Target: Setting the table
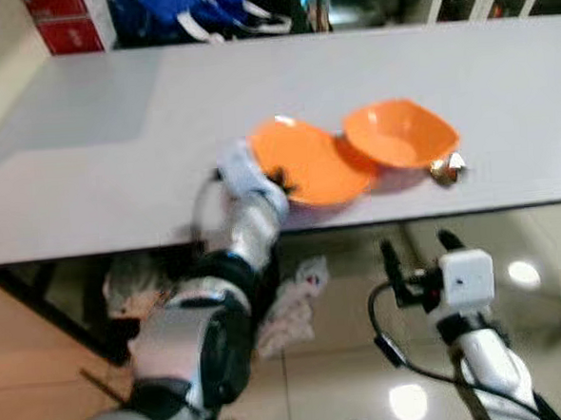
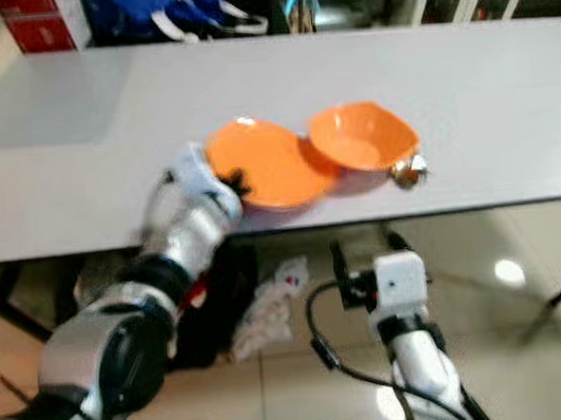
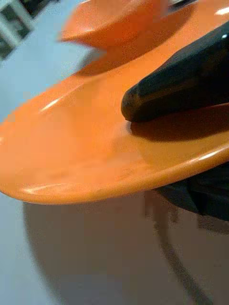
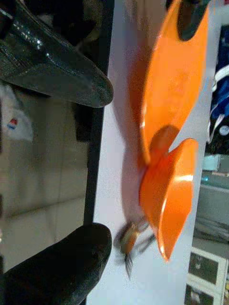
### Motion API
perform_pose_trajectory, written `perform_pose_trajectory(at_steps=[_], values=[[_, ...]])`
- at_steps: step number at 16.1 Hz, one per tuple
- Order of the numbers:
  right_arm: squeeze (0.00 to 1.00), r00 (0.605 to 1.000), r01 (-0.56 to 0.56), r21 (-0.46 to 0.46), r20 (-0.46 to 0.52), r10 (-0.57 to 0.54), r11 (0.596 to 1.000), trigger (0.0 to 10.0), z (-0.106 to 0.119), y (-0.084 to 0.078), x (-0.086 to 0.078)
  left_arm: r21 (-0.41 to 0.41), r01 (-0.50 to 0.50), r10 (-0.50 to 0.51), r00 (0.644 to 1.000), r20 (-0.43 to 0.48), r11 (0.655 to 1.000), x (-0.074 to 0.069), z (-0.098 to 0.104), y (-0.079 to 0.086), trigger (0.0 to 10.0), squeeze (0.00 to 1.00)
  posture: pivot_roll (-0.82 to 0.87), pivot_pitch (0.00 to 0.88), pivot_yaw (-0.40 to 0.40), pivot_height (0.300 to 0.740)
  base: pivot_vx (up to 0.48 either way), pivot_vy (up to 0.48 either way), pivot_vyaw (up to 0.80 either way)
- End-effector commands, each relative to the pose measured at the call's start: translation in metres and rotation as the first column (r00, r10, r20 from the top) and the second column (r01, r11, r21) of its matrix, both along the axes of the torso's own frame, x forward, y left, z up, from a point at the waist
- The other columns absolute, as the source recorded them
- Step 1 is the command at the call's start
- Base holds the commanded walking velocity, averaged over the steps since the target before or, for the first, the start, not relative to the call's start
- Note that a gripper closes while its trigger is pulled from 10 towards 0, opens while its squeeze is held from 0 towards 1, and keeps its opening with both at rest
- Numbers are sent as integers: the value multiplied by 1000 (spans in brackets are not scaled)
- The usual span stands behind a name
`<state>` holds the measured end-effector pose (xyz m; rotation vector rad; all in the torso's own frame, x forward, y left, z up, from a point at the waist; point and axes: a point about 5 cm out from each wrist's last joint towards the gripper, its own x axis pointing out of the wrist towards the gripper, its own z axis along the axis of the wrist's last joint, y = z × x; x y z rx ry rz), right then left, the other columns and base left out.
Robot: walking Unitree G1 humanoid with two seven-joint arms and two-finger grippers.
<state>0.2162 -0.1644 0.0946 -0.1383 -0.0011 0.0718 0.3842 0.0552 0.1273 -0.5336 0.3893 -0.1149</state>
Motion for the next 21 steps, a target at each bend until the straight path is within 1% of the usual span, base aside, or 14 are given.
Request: perform_pose_trajectory(at_steps=[1, 3, 5, 7, 9, 10, 13, 14, 15, 16, 20, 21], values=[[0, 1000, -2, 1, 3, 2, 1000, 10000, 2, 1, 0, 3, -10, 9, 999, 52, 1000, 6, 15, 0, 0, 0, -100, 44, 2, 740, 0, -382, 0], [0, 1000, -4, 0, 1, 4, 1000, 10000, 2, 1, 0, 24, -29, 28, 999, 40, 999, 6, 15, 2, 0, 0, -99, 44, 1, 740, 0, -330, 0], [0, 1000, -5, -2, -2, 5, 1000, 10000, 1, 1, 0, 44, -84, 83, 996, 16, 995, 7, 11, 10, 0, 0, -102, 45, 1, 740, 0, -309, 0], [0, 1000, -4, -3, -8, 4, 1000, 10000, 0, 0, -1, 41, -169, 170, 985, -19, 985, 7, 5, 24, 0, 0, -100, 46, -1, 740, 0, -137, 0], [0, 1000, -7, -5, -11, 7, 1000, 10000, 0, 0, -2, 47, -185, 186, 982, -19, 982, 6, 3, 26, 0, 0, -99, 46, -3, 740, 0, 0, 0], [0, 1000, -9, -5, -13, 9, 1000, 10000, 0, 0, -2, 74, -191, 192, 981, -9, 979, 6, 3, 28, 0, 0, -99, 46, -3, 740, 0, 0, 0], [0, 1000, -8, -5, -15, 8, 1000, 10000, -1, 0, -2, 110, -234, 236, 972, -7, 966, 7, 2, 38, 0, 0, -102, 44, -2, 740, 0, 0, 0], [0, 1000, -7, -5, -17, 7, 1000, 10000, -1, 0, -3, 130, -251, 252, 968, 10, 959, 7, 3, 44, 10000, 0, -102, 42, -2, 740, 0, 0, 0], [0, 1000, -8, -5, -17, 8, 1000, 10000, -1, 0, -4, 132, -254, 250, 967, 41, 958, 9, 7, 45, 10000, 0, -102, 40, -4, 740, 0, 0, 0], [0, 1000, -8, -6, -17, 8, 1000, 10000, -1, 0, -4, 135, -248, 240, 968, 71, 959, 10, 11, 42, 0, 0, -101, 38, -6, 740, 0, 0, 0], [0, 1000, -10, -6, -17, 10, 1000, 10000, 0, 0, -5, 141, -255, 246, 966, 80, 957, 10, 12, 43, 0, 0, -102, 33, -5, 740, 0, 0, 0], [0, 1000, -9, -7, -18, 9, 1000, 10000, -1, 0, -5, 154, -243, 232, 969, 86, 958, 11, 12, 43, 0, 0, -102, 31, -5, 740, 0, 0, 0]])
